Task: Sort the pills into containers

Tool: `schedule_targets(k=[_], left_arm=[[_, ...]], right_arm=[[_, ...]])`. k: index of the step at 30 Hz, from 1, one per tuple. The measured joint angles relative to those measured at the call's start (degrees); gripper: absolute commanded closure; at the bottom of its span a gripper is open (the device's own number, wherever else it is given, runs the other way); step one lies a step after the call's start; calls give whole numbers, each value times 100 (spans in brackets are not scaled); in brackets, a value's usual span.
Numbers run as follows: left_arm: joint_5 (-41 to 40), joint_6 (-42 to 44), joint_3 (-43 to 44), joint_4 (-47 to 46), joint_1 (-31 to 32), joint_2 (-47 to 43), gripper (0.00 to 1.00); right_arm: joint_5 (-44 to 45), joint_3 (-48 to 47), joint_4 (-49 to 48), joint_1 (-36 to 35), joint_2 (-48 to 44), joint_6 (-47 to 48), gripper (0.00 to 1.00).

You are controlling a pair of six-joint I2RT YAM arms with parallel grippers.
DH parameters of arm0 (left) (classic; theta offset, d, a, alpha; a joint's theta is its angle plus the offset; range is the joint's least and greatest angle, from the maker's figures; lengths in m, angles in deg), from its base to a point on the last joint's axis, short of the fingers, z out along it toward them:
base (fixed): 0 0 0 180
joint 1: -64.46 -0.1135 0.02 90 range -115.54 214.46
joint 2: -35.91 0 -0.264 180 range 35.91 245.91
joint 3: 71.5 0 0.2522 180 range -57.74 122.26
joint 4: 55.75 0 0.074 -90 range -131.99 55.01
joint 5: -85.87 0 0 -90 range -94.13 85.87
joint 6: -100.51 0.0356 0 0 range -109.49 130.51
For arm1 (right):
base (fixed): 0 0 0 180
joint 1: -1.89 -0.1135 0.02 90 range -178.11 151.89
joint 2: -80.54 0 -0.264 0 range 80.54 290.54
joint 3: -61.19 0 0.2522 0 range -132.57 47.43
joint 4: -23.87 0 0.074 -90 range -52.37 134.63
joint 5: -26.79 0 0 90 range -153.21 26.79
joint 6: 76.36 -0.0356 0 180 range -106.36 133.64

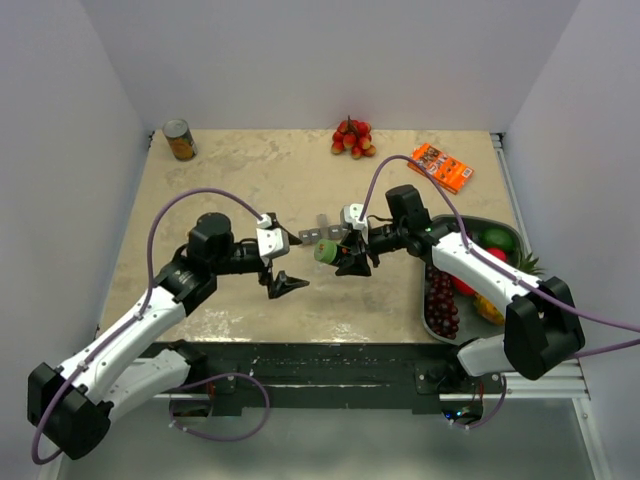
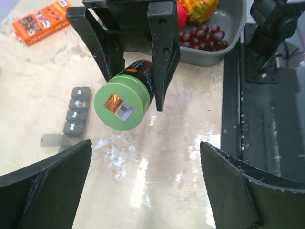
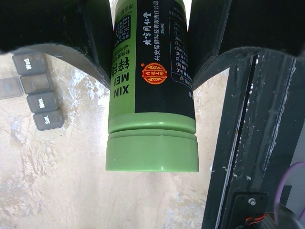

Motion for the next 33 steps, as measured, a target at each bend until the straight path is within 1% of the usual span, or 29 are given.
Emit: schedule_targets(k=[3, 5, 10, 13, 16, 17, 19, 20, 22, 23, 25, 26, 27, 28, 29, 31, 33], left_arm=[[68, 402, -107, -446, 0, 199, 1], [168, 649, 13, -745, 0, 577, 1], [315, 872, 210, -1067, 26, 1123, 1], [463, 898, 286, -1154, 48, 1327, 4], [564, 940, 367, -1200, 72, 1499, 14], [599, 955, 393, -1200, 76, 1552, 20], [647, 968, 461, -1191, 90, 1665, 26], [662, 966, 503, -1176, 96, 1718, 34], [706, 962, 619, -1115, 105, 1845, 44], [748, 942, 651, -1080, 109, 1884, 54], [793, 890, 680, -1021, 125, 1926, 64], [798, 868, 682, -1005, 127, 1932, 74], [807, 852, 682, -988, 127, 1934, 78], [809, 802, 682, -973, 127, 1934, 85], [820, 737, 684, -960, 127, 1934, 100], [824, 551, 691, -942, 125, 1934, 100], [745, 61, 699, -966, 118, 1934, 100]], right_arm=[[-9, 0, 2, 0, 0, 24, 100], [-9, 0, 4, 0, 0, 39, 100], [-11, 0, 17, 0, 0, 55, 100], [-11, 0, 31, 0, 0, 70, 100], [-11, 0, 35, 0, 0, 87, 100], [-11, 0, 35, 0, 0, 90, 100], [-11, 0, 35, 0, 2, 90, 100], [-11, 0, 35, 0, 2, 90, 100], [-11, 0, 35, 0, 2, 90, 100], [-7, 0, 31, 0, 7, 96, 100], [-7, 0, 37, 9, 13, 98, 100], [-7, 0, 55, 11, 22, 103, 100], [-9, 0, 55, 11, 33, 103, 100], [-11, 0, 61, 11, 37, 103, 100], [-11, 0, 63, 11, 37, 105, 100], [-11, 0, 76, 4, 37, 105, 100], [-11, 0, 85, 0, 37, 87, 100]])
